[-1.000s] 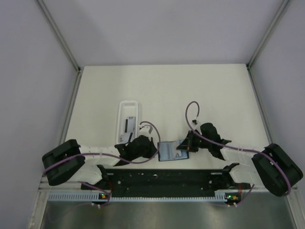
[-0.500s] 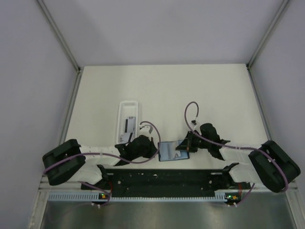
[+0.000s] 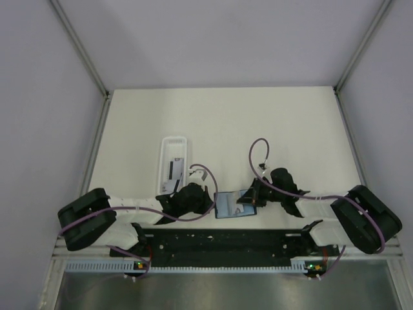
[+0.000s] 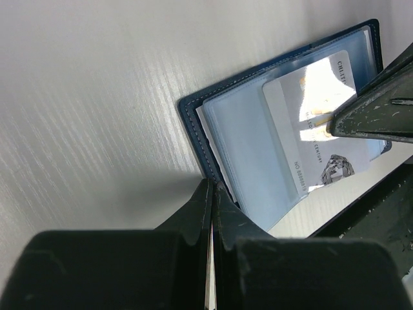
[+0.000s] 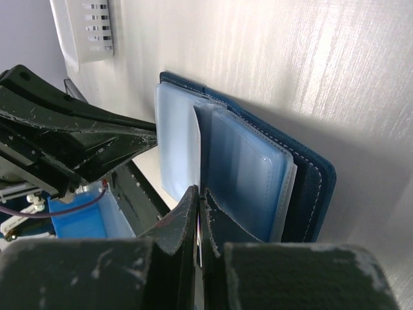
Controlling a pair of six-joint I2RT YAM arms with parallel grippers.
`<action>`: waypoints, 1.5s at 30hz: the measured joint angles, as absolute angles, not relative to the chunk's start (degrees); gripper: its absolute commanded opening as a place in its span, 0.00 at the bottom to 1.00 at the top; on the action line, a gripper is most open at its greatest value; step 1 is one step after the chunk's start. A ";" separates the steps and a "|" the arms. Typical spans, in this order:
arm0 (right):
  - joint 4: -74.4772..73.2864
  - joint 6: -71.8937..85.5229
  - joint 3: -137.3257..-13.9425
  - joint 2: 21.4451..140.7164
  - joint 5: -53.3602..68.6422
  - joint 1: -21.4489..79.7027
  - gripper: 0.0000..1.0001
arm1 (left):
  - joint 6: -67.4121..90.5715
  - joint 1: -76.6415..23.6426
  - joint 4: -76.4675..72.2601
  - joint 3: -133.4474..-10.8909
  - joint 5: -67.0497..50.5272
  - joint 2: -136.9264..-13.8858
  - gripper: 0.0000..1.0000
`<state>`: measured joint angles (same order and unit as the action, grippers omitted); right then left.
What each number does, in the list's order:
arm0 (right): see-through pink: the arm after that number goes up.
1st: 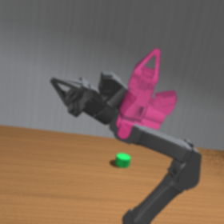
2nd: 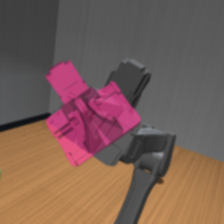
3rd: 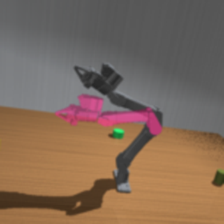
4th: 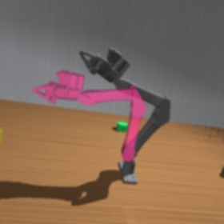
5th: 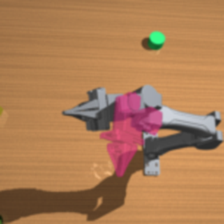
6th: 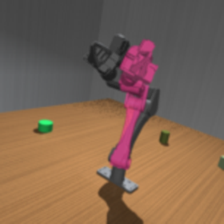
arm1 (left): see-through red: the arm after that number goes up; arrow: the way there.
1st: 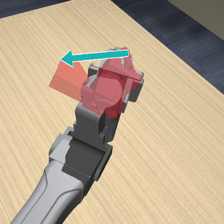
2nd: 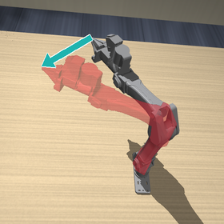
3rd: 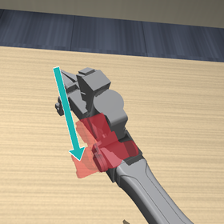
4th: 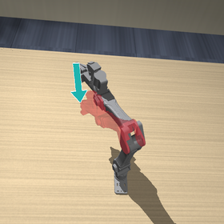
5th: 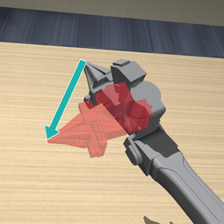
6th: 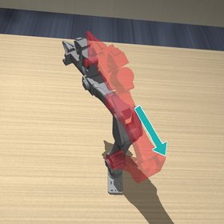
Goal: Put the credit cards into the card holder
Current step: Insert the credit card into the card holder.
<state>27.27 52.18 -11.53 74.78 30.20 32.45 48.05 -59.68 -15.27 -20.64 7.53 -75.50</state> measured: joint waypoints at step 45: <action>18.22 52.42 -18.70 73.63 21.21 43.40 0.53 | 48.40 -59.40 -16.51 -20.56 3.77 -76.05 0.00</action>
<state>18.22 52.42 -18.70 73.63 21.21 43.40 48.40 -59.40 -16.51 -20.56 3.77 -76.05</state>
